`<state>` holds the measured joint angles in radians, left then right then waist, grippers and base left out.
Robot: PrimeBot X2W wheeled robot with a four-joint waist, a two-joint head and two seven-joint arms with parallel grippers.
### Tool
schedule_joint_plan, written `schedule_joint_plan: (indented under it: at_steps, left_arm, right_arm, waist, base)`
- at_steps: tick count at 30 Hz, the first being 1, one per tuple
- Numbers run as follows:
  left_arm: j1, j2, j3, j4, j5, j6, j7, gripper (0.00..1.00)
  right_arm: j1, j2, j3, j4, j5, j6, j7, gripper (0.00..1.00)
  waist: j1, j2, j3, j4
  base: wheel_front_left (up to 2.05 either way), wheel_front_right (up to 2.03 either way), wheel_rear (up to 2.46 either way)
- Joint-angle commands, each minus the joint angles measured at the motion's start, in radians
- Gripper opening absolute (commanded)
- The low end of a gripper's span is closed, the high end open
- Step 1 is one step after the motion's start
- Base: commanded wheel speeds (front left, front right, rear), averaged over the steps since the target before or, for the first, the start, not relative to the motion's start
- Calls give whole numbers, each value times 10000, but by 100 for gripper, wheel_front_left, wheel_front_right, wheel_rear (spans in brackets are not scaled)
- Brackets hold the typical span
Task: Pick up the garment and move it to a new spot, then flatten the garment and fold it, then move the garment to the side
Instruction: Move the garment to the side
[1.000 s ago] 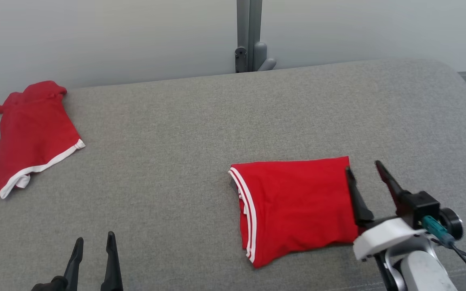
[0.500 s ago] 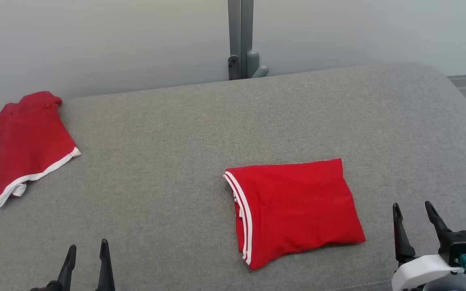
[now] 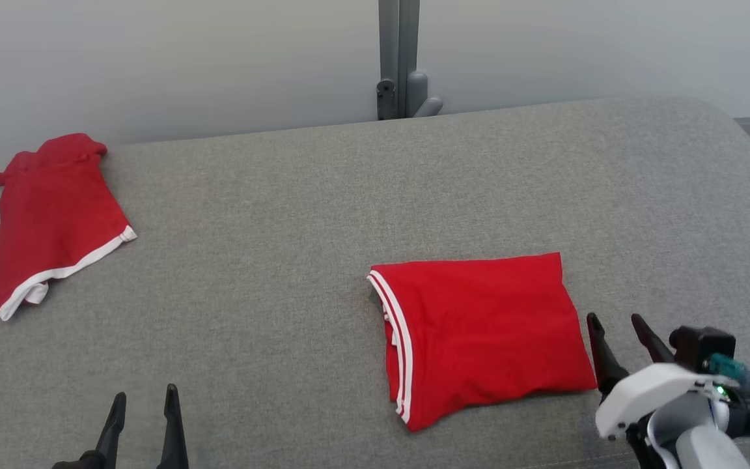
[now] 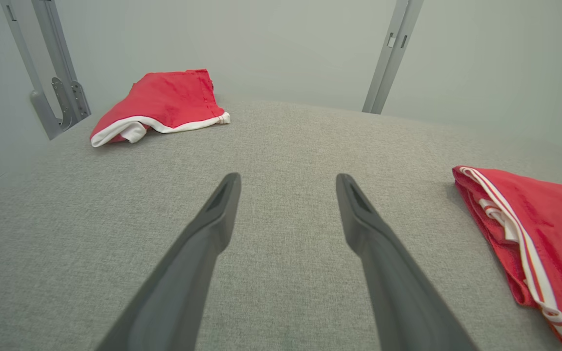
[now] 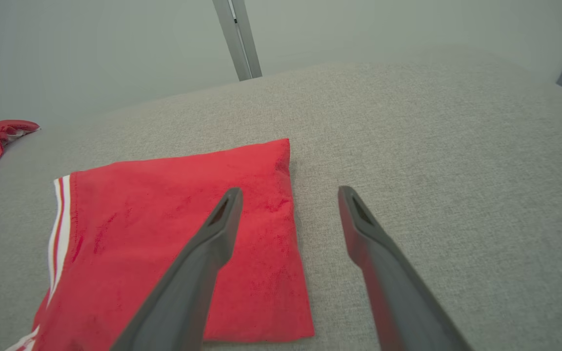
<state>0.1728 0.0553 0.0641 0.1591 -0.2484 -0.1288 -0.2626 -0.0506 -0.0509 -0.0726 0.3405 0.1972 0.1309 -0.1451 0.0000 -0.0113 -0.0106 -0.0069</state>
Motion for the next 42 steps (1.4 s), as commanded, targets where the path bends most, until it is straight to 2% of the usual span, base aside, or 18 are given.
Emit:
schedule_joint_plan:
  at_steps: [1,5,8,10,11,13,17,18,19,21,22,26,32,38,39,42]
  left_arm:
    - [-36,-7,-56,-26,3,-30,-27,100]
    - [-221,89,-287,-16,-33,-30,-27,100]
    - [-372,152,-286,2,-108,-30,-27,100]
    - [-512,158,-316,-16,-149,-31,-27,100]
    - [-604,192,-440,-6,-119,-31,-27,100]
    - [-732,241,-519,23,-120,-30,-27,100]
    - [-871,291,-500,28,-159,-30,-27,100]
    - [-886,312,-501,26,-162,-30,-27,100]
    - [-900,327,-496,22,-166,-30,-27,100]
    - [-925,340,-489,5,-174,-30,-27,100]
    - [-955,337,-486,-11,-170,-30,-27,100]
    - [-1045,339,-500,-48,-185,-31,-27,100]
    - [-1169,445,-464,-179,-192,-31,-27,100]
    - [-1458,570,-376,-336,-205,-31,-27,100]
    - [-1458,570,-376,-336,-205,-31,-27,100]
    - [-1599,647,-349,-505,-186,-31,-27,100]
  right_arm:
    - [-288,-175,168,17,237,-4,474,100]
    - [-1232,-536,234,282,868,-9,2369,100]
    - [-1823,-740,327,674,971,-5,3260,100]
    - [-2148,-654,442,1061,1551,-5,3530,100]
    - [-2287,-850,619,1598,1740,-12,3667,100]
    - [-2483,-988,718,2150,1721,-10,3629,100]
    - [-2842,-858,910,3120,2150,-2,3652,100]
    - [-2908,-836,916,3308,2329,-2,3630,66]
    - [-2983,-821,961,3466,2507,-2,3606,41]
    - [-3136,-800,1180,3709,2811,-2,3618,22]
    - [-3219,-772,1310,3763,3030,-2,3600,1]
    - [-3508,-865,1870,3757,3791,-1,3457,0]
    - [-4093,-1394,2548,3628,4419,-2,2929,0]
    - [-5189,-2361,2515,4153,3979,-9,2322,0]
    - [-5189,-2361,2515,4153,3979,-9,2322,0]
    - [-5951,-2929,2184,4632,3619,-9,2170,0]
  waist:
    - [0,113,146,39]
    - [0,113,493,184]
    - [0,113,750,337]
    - [0,113,948,415]
    - [0,113,1063,533]
    - [0,113,1152,654]
    - [0,113,1282,771]
    - [0,113,1313,776]
    - [0,113,1341,777]
    - [0,113,1412,765]
    - [0,113,1463,750]
    - [0,113,1621,592]
    - [0,113,1905,143]
    - [0,113,2450,-274]
    - [0,113,2450,-274]
    - [0,113,2852,-395]
  base:
    - [0,0,0]
    - [0,0,0]
    - [0,0,0]
    - [0,0,0]
    - [0,0,0]
    - [0,0,0]
    - [0,0,0]
    - [0,0,0]
    - [0,0,0]
    - [0,0,0]
    - [0,0,0]
    - [0,0,0]
    - [0,0,0]
    - [0,0,0]
    - [0,0,0]
    - [0,0,0]
